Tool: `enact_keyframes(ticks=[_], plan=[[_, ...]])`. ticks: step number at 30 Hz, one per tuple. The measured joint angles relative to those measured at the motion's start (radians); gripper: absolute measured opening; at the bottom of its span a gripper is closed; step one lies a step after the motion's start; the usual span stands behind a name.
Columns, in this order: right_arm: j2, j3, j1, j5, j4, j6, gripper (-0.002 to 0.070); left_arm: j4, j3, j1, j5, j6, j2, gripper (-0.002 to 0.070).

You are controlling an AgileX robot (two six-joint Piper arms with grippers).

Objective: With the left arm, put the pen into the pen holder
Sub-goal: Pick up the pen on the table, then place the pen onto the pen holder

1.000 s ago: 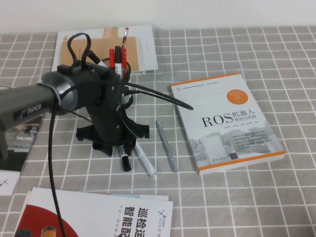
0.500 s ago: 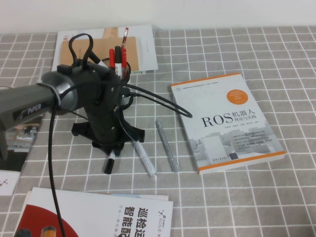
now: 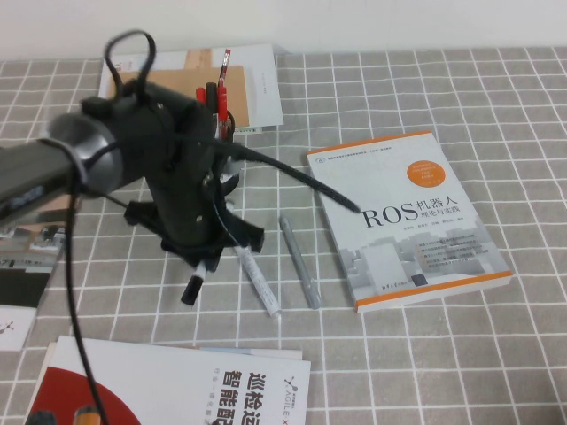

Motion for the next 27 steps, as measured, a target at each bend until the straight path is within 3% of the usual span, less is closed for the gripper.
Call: enact_keyframes(ticks=[6, 14, 21, 27], plan=[[0.000, 0.000, 0.000, 0.000, 0.000, 0.000, -0.0015, 0.006, 0.088, -0.082, -0.072, 0.013, -0.156, 0.0104], [0.000, 0.000, 0.000, 0.000, 0.000, 0.000, -0.0015, 0.048, 0.344, -0.119, -0.541, -0.001, -0.352, 0.0104], [0.000, 0.000, 0.000, 0.000, 0.000, 0.000, -0.0015, 0.097, 0.491, 0.024, -1.072, -0.043, -0.387, 0.0104], [0.000, 0.000, 0.000, 0.000, 0.000, 0.000, -0.0015, 0.103, 0.495, 0.134, -1.390, -0.046, -0.348, 0.0104]])
